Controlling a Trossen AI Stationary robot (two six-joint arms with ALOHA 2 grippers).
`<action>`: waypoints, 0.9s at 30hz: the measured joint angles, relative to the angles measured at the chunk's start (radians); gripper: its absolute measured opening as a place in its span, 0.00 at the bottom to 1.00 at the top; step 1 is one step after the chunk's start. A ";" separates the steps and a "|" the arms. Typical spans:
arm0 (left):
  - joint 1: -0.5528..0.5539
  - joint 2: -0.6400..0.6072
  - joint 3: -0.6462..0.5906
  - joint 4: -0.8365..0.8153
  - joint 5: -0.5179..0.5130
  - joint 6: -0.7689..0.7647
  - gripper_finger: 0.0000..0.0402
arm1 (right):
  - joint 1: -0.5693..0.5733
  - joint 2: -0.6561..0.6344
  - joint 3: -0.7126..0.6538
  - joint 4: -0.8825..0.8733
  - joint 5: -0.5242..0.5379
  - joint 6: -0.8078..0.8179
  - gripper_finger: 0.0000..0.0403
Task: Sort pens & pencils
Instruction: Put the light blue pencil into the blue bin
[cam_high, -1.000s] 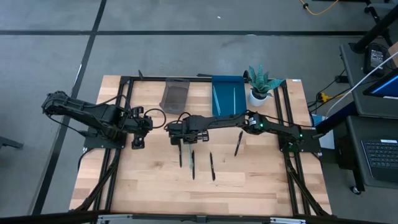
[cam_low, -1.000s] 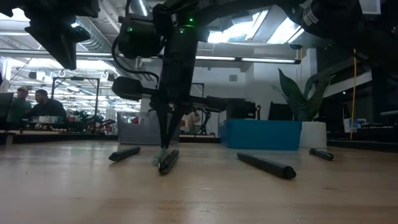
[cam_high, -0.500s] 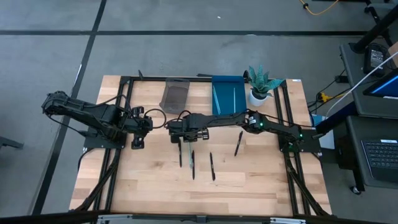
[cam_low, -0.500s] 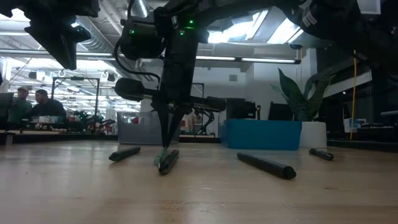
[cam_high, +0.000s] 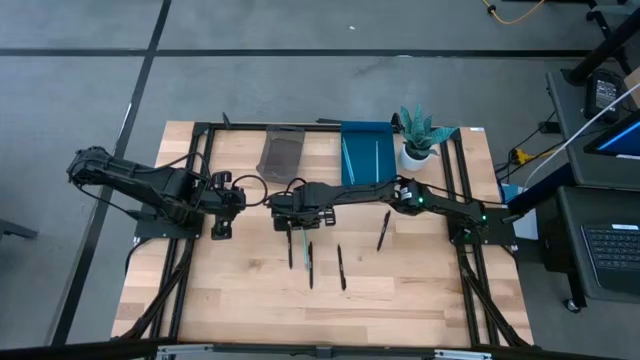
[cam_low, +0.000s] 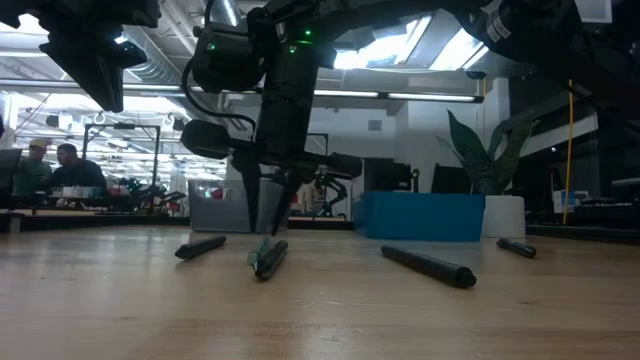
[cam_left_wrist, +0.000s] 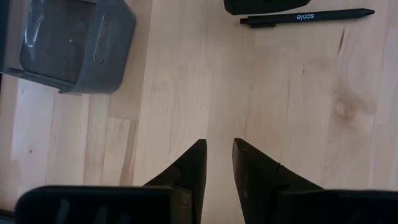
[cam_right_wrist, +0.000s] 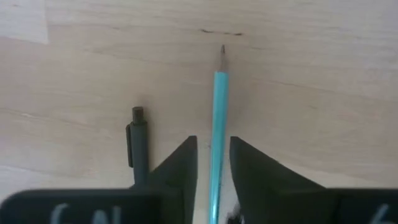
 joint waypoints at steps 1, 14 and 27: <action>0.000 0.000 0.000 0.000 0.000 0.000 0.18 | 0.000 0.000 0.000 0.000 0.000 0.000 0.26; 0.000 0.000 0.000 0.000 0.000 0.000 0.18 | 0.000 -0.006 -0.058 0.027 -0.019 0.003 0.30; 0.000 0.000 0.000 0.010 0.000 0.000 0.18 | 0.000 -0.006 -0.060 0.026 -0.021 0.026 0.25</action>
